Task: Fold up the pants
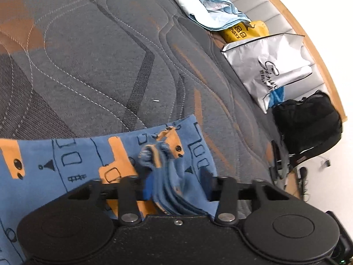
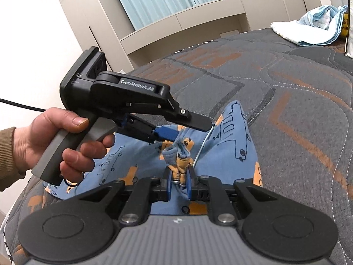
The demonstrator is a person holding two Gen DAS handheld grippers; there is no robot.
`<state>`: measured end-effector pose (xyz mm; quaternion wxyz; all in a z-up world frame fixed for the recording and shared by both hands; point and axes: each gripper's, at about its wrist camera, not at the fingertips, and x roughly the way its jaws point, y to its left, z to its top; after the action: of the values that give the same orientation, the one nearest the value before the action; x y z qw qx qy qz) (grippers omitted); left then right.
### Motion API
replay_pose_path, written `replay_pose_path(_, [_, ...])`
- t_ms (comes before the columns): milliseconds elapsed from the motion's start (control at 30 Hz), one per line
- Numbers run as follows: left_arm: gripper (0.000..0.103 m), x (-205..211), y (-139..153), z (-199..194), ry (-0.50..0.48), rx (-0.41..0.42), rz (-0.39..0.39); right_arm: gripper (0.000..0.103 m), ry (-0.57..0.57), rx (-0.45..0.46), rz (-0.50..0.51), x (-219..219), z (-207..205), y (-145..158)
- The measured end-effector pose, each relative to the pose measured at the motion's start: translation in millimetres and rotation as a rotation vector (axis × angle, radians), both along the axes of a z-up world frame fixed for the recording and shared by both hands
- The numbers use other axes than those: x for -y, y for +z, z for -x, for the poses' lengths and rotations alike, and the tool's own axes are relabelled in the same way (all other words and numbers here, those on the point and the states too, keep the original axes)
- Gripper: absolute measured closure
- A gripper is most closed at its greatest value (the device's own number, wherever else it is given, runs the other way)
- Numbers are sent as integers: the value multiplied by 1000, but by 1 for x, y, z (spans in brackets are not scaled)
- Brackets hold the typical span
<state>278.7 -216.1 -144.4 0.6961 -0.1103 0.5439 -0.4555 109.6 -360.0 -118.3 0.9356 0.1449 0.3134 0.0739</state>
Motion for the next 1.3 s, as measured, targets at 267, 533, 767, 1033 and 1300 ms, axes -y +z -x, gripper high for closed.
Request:
replay_pose_path(267, [91, -10, 3, 1, 20, 60, -16, 88, 13, -2, 20, -5, -6, 1])
replay_pose_path(533, [92, -35, 21, 2, 52, 110, 2, 88, 57, 20, 43, -18, -13, 7])
replay_pose_path(767, [91, -43, 20, 4, 53, 172, -111, 87, 99, -8, 58, -37, -25, -1])
replay_pose_path(1033, [91, -39, 15, 5, 44, 210, -146, 82, 95, -66, 37, -37, -29, -18])
replay_pose_path(1300, [90, -41, 12, 6, 53, 201, -137, 73, 104, -33, 37, -34, -22, -9])
